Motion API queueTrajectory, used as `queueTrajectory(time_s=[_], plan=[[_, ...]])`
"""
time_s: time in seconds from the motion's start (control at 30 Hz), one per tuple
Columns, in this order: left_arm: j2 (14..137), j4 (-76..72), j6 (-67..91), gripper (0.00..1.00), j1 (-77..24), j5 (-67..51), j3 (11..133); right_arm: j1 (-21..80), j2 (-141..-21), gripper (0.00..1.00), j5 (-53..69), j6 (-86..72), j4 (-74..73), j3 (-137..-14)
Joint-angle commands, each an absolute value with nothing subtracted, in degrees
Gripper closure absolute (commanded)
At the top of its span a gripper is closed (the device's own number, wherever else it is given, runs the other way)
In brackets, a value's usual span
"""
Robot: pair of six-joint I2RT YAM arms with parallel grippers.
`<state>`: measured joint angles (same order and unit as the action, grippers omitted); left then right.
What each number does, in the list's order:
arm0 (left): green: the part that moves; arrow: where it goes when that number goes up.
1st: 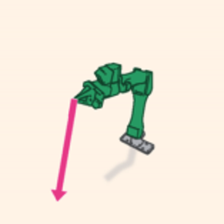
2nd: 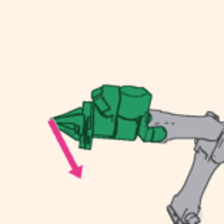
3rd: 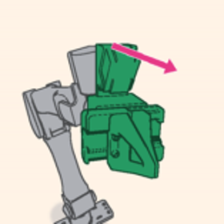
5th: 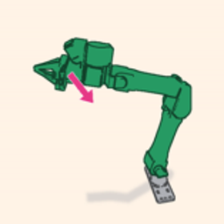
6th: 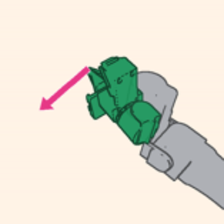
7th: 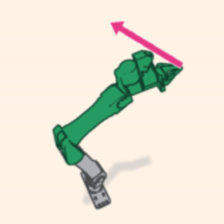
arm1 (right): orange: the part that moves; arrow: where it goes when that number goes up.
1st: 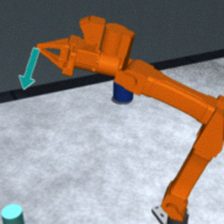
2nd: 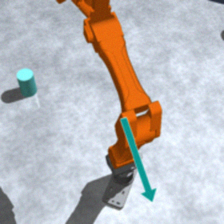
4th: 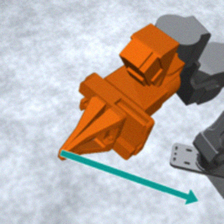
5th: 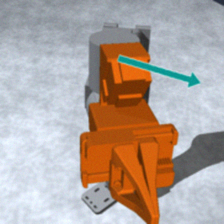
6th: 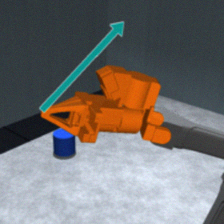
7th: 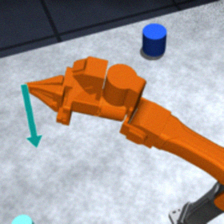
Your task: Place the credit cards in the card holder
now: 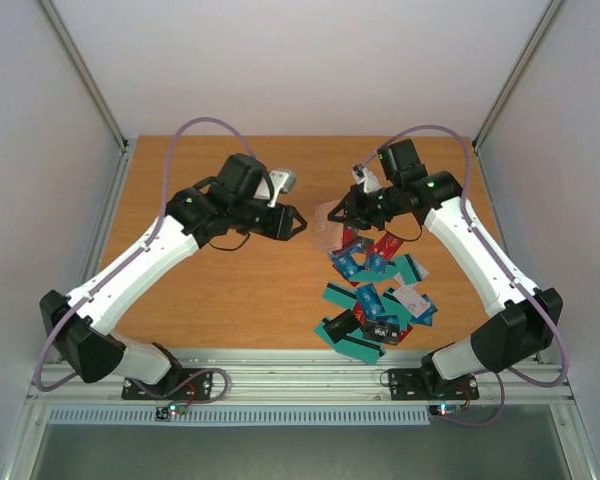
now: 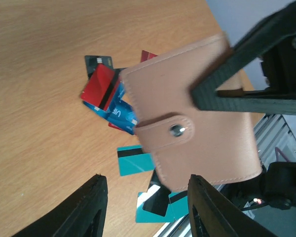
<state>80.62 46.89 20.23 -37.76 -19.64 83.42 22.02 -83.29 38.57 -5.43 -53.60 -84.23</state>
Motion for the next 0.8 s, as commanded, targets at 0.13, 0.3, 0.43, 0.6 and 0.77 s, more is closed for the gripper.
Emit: queueTrajectory(time_s=[0.13, 0.3, 0.43, 0.6, 0.77], plan=[[86.8, 47.9, 16.5, 0.53, -44.9, -14.1, 89.1, 25.6, -85.7, 0.99, 35.5, -4.4, -60.0, -90.0], [87.6, 47.6, 16.0, 0.54, -46.6, -12.0, 89.4, 26.0, -85.6, 0.99, 36.8, -5.5, -60.2, -90.4], [88.2, 47.4, 15.8, 0.57, -47.4, -9.9, 89.5, 26.0, -85.3, 0.99, 38.7, -6.3, -60.0, -90.4], [89.6, 48.3, 15.7, 0.63, -48.0, -4.4, 90.7, 26.2, -85.4, 0.99, 42.4, -7.1, -59.2, -90.4], [90.8, 50.0, 15.5, 0.71, -48.4, 2.5, 91.8, 26.4, -85.6, 0.99, 44.3, -7.4, -59.4, -91.2]])
